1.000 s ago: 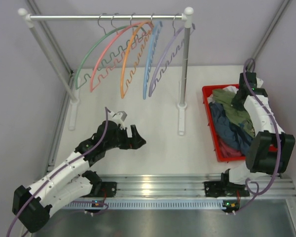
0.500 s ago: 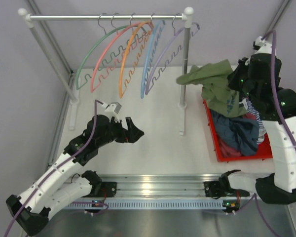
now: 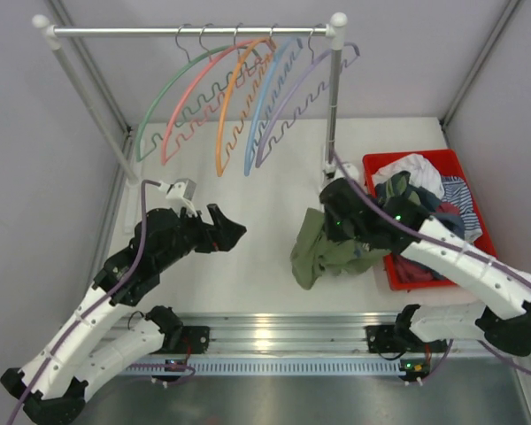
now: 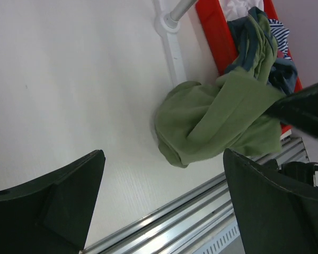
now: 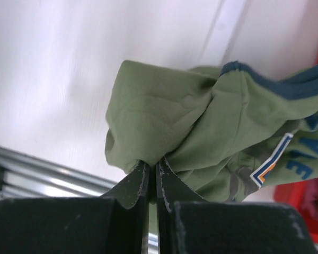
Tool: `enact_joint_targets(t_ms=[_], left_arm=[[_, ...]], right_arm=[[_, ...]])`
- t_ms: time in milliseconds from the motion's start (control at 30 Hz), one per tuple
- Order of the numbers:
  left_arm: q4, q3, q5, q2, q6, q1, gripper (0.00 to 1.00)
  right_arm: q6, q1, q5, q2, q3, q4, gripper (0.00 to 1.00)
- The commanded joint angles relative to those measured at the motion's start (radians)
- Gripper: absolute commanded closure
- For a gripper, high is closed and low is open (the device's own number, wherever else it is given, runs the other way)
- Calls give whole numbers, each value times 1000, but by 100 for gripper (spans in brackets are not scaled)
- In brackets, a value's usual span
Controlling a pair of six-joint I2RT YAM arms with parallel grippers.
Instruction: Place the tank top on the hanger
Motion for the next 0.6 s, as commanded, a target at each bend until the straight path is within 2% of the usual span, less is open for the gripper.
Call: enact_joint_targets(t_ms=[0,200,367,433,567], left_arm=[[-41,23,-89,-3,-41,-4,2],[9,-78,-78,21,-84,-2,2],[110,-163,-42,75,-114,-4,2],[146,-178,-22,99,-119,-4,2],[265,-204,38,173,-122,-4,2]], right_arm=[[132,158,-5,27,-112,242,100],[192,338,-105,154,-255,496,100],[180,465,-157,237,-287,585,99],[200,475,-149,246,-306,556,95],[256,482,-143,132,-436,577,78]])
